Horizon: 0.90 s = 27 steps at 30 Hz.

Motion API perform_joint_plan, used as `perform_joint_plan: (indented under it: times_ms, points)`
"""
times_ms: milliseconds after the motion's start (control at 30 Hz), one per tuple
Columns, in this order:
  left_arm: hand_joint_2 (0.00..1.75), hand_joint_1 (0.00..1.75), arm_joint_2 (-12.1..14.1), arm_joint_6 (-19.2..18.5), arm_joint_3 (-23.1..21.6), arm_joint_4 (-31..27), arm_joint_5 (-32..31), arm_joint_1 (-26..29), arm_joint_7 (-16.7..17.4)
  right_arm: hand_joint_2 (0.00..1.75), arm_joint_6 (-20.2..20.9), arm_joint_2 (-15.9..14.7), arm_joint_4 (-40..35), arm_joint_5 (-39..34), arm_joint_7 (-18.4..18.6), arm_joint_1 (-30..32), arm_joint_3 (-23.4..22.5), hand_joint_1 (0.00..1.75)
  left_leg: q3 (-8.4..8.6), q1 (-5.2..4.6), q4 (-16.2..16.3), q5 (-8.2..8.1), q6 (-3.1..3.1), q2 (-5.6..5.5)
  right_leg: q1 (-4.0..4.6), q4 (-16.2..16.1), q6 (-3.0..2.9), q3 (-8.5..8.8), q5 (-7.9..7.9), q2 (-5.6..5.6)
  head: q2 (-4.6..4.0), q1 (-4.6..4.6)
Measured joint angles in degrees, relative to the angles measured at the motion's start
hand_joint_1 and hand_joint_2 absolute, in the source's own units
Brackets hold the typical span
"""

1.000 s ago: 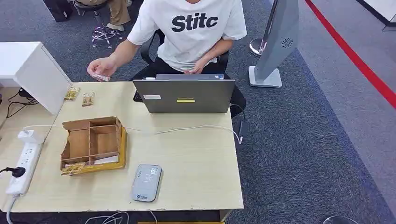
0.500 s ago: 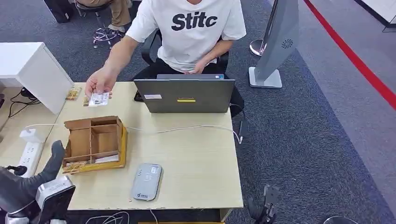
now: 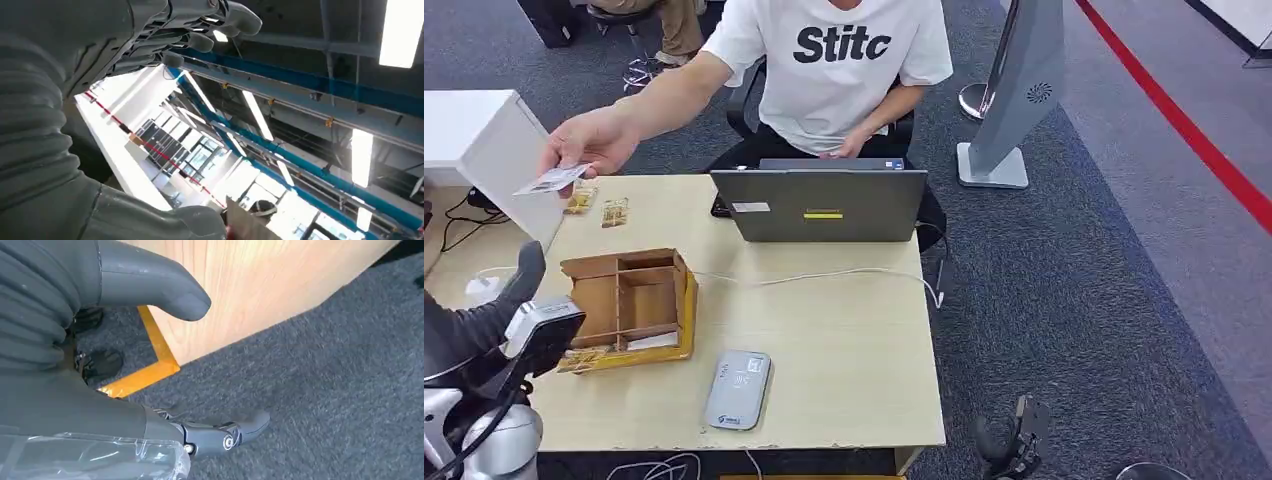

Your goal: Pass the card to the sensor for recognition and then transmit it.

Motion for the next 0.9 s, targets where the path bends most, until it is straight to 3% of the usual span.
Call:
perform_joint_plan:
  times_ms: [133, 233, 433, 567, 633, 900]
  points:
    - [1.75, 0.00, 1.6, -0.7, 2.1, 4.1, -0.3, -0.7, 1.2, 1.75, 3.2, 0.0, 0.0, -0.8, -0.5, 0.4, -0.4, 0.00, -0.02, 0.00, 0.0, 0.00, -0.01, 0.00, 0.00, 0.0, 0.00, -0.06, 0.00, -0.01, 0.00, 0.00]
    - [1.75, 0.00, 2.8, -1.1, 3.6, 10.3, -0.8, -2.9, 1.2, 1.75, 6.1, 0.0, 0.0, -1.1, 0.2, 0.4, -0.8, 0.00, -0.04, 0.01, 0.0, 0.03, -0.02, -0.01, 0.00, 0.0, -0.01, -0.06, 0.01, 0.00, 0.00, 0.00]
    - [1.75, 0.00, 3.9, -1.5, 5.4, 18.7, -1.3, -4.8, 1.1, 1.75, 6.1, 0.0, 0.0, 0.0, 0.2, 0.6, -0.8, 0.00, -0.08, 0.00, 0.0, 0.03, -0.02, 0.03, 0.00, 0.0, -0.02, -0.09, 0.02, 0.05, 0.00, -0.02]
    - [1.75, 0.00, 4.4, -1.5, 5.8, 21.0, -1.4, -5.1, 1.1, 1.75, 5.8, 0.0, 0.0, 0.0, 0.2, 0.7, -0.8, 0.00, -0.15, 0.00, 0.0, 0.03, -0.02, 0.04, 0.00, 0.0, -0.02, -0.17, 0.02, 0.07, 0.00, 0.00]
    - [1.75, 1.75, 4.4, -1.8, 6.0, 21.9, -2.3, -5.2, 1.4, 1.75, 5.8, 0.0, 0.0, 0.0, 0.2, 0.7, -0.8, 0.00, -0.16, -0.01, 0.0, 0.03, -0.02, 0.03, 0.00, 0.0, -0.02, -0.18, 0.02, 0.05, 0.00, 0.00]
    - [1.75, 1.75, 5.2, -2.2, 6.0, 26.2, -5.0, -6.0, 2.1, 1.75, 6.4, 0.0, 0.0, 0.1, 0.5, 0.7, -0.8, 0.00, -0.16, 0.01, 0.0, 0.03, -0.03, 0.04, 0.00, 0.0, -0.03, -0.21, 0.02, 0.06, 0.00, 0.00]
